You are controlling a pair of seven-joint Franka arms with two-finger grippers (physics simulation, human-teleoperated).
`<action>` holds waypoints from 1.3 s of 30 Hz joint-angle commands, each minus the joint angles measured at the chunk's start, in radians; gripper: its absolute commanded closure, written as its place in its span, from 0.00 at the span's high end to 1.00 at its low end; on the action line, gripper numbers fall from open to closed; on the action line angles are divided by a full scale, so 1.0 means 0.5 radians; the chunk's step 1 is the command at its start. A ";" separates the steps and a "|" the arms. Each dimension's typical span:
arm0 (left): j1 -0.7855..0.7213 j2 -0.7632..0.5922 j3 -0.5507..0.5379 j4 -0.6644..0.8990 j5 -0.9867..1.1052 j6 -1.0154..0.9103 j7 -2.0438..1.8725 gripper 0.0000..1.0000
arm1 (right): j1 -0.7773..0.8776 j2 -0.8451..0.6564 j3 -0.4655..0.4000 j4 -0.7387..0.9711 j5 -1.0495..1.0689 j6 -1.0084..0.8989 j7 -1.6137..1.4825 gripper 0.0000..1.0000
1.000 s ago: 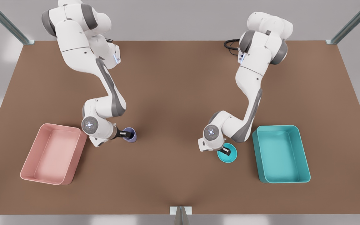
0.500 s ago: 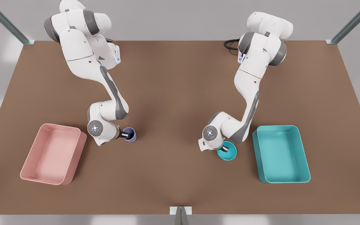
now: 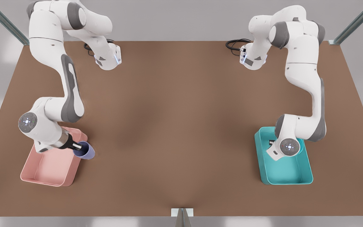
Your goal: Put the bowls and cups in different boxes
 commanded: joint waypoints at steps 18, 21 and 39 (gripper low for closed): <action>-0.176 -0.936 -0.065 0.094 -0.612 -0.686 0.189 1.00 | -0.256 0.589 -0.222 0.055 0.302 0.244 -1.443 0.21; -0.189 -0.912 -0.096 0.192 -0.597 -0.815 0.186 1.00 | -0.259 0.583 -0.222 0.055 0.302 0.220 -1.452 1.00; -0.198 -0.890 -0.102 0.177 -0.600 -0.831 0.186 1.00 | -0.252 -0.205 0.167 0.746 -0.277 -1.716 -0.464 1.00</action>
